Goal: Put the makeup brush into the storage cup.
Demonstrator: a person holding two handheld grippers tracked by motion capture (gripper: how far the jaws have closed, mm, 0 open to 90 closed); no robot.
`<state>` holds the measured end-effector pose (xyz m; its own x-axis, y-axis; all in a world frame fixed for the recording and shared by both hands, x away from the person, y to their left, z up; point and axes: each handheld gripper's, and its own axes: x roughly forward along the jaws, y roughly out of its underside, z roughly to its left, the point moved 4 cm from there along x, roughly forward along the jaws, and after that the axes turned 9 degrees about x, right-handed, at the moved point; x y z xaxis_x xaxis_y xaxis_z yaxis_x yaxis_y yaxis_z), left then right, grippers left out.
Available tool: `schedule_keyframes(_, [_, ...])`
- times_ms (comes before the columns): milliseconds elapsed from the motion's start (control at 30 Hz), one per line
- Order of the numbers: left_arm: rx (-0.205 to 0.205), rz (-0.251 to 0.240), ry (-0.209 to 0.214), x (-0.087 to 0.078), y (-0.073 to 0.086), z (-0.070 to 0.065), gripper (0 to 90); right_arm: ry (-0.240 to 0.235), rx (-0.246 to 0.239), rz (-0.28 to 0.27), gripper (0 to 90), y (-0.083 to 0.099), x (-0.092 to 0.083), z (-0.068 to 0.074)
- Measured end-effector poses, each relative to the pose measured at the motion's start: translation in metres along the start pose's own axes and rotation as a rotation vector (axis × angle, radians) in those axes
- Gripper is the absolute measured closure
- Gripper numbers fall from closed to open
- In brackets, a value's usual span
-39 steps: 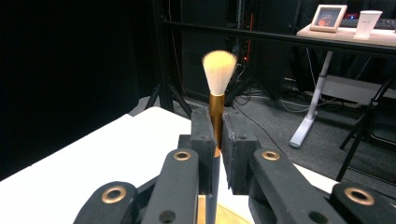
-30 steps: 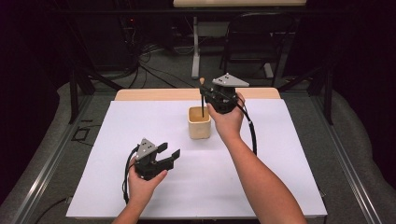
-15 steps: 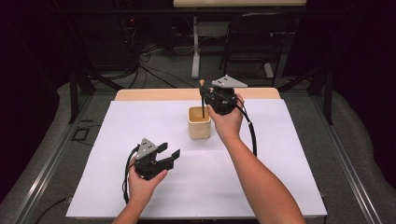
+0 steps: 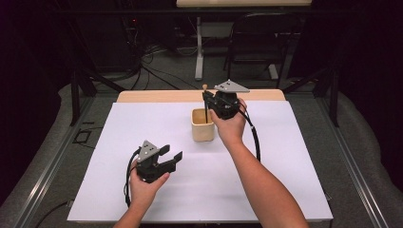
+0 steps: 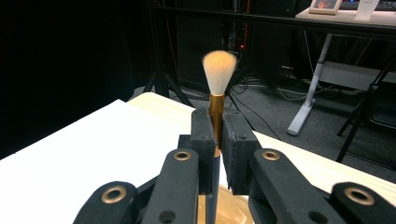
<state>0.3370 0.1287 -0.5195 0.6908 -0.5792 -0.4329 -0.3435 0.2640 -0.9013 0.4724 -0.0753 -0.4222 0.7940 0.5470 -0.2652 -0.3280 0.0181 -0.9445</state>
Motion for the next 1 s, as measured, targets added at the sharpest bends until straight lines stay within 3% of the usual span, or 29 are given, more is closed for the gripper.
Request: schedule_keyframes(1000, [-0.001,0.006,-0.005,0.0,0.001,0.001,41.1,0.013,0.017,0.028,83.9,0.019,0.008,-0.006])
